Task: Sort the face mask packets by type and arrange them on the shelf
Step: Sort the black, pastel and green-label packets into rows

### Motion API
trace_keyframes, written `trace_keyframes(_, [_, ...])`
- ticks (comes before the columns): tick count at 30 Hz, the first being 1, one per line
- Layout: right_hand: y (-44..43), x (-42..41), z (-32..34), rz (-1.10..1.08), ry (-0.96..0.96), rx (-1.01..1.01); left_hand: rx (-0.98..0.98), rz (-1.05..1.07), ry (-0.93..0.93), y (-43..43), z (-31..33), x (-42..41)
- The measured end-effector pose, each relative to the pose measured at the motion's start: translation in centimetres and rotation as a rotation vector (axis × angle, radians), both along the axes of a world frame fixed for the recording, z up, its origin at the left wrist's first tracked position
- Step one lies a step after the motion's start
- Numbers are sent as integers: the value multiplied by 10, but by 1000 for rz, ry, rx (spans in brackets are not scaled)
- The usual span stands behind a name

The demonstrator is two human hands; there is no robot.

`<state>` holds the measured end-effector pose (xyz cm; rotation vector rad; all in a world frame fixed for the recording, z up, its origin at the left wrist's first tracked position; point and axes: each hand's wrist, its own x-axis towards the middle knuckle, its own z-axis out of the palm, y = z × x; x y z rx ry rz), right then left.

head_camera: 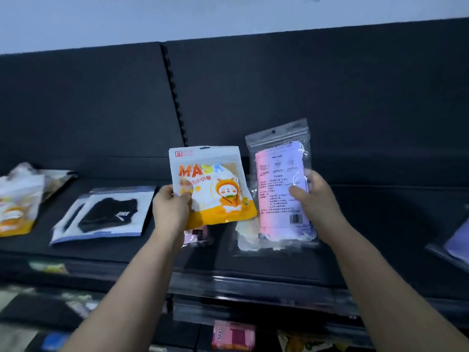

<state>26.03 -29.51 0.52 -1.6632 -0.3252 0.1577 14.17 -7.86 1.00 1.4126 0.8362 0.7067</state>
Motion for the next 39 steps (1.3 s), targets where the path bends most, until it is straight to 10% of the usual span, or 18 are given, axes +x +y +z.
trace_keyframes(8, [72,-37,44,-92,-943,-844,90,481,-34,49,4,-68])
trace_keyframes(12, [99,-36,13,364,-672,-1033,99,543,-13,52,-4,-88])
trace_keyframes(19, [102,-10,-25,387,-498,-1243,24,463,56,56,-16,-83])
trace_keyframes(26, [117,-1,-22,326,-104,-398,92,514,-40,98,-1,-80])
trace_keyframes(29, [152,-14,-18,308,-53,-350,88,470,-59,122,0,-84])
trace_keyframes(33, [188,-40,-34,137,-333,-1028,73,383,-59,158,-2,-94])
trace_keyframes(39, [276,-97,-34,169,-676,-924,-2,220,56,243,-14,-123])
